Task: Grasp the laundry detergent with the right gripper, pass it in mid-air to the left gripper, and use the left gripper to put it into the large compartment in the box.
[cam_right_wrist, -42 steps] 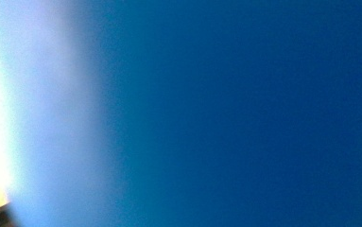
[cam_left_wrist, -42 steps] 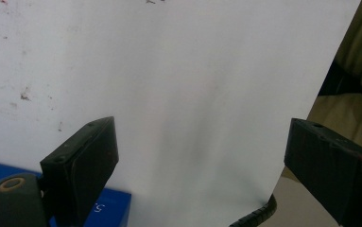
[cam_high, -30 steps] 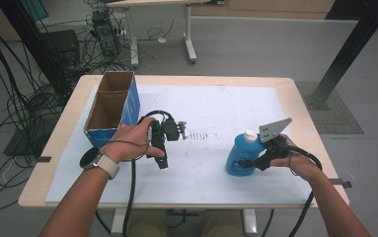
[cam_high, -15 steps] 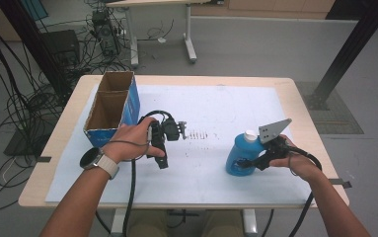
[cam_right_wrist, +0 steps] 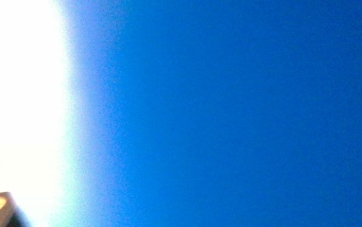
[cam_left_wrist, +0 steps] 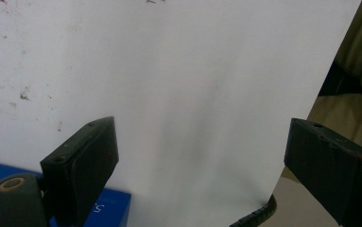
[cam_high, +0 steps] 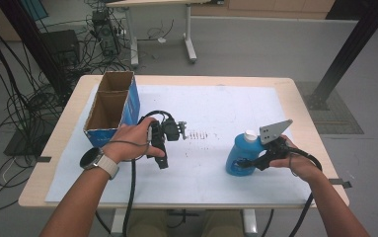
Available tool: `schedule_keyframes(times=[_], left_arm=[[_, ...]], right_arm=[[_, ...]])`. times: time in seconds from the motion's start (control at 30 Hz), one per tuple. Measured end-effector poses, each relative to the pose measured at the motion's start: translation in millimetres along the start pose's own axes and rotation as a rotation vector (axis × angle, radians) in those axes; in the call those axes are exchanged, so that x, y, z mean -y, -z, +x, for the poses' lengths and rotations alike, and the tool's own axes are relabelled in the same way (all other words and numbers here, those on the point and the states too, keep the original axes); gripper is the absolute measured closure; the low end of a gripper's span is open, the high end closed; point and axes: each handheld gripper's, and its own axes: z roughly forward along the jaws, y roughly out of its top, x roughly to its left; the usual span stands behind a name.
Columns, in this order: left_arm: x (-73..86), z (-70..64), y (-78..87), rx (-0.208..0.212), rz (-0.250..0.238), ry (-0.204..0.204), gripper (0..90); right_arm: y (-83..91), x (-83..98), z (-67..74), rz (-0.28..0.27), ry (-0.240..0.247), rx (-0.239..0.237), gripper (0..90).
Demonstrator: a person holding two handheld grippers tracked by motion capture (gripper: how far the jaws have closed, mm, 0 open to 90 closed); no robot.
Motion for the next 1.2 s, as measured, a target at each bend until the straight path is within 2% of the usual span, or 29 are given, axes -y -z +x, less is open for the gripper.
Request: schedule_keyframes(times=[1.2], left_arm=[[1.9, -0.4, 1.8, 0.000, -0.002, 0.001, 11.0]], right_arm=[[-0.2, -0.1, 0.2, -0.001, -0.005, 0.007, 43.0]])
